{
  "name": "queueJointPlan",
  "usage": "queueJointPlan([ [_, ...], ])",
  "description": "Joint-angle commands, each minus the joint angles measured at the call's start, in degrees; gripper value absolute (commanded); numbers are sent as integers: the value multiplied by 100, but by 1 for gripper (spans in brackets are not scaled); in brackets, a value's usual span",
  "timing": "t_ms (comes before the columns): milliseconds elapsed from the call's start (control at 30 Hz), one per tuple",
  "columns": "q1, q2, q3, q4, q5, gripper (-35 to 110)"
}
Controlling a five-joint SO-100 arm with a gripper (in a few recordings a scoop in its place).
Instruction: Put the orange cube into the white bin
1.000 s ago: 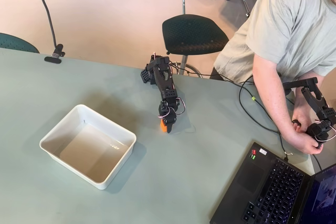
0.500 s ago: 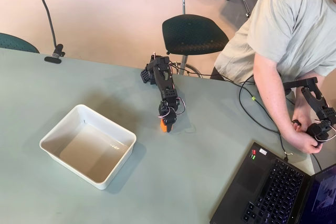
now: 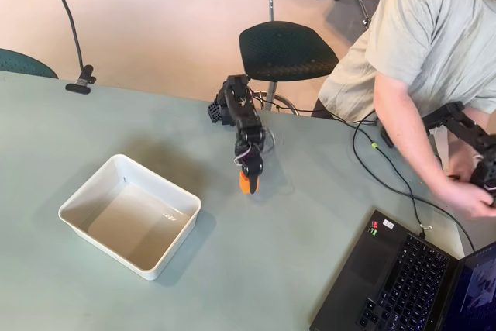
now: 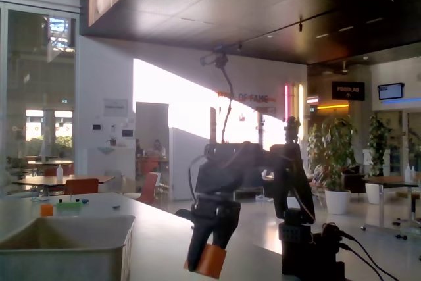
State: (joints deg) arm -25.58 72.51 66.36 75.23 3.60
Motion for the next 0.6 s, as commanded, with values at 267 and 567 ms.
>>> queueJointPlan([
  [267, 1318, 686, -2505, -62, -44, 25],
  [567, 3665, -554, -3762, -1239, -53, 25],
])
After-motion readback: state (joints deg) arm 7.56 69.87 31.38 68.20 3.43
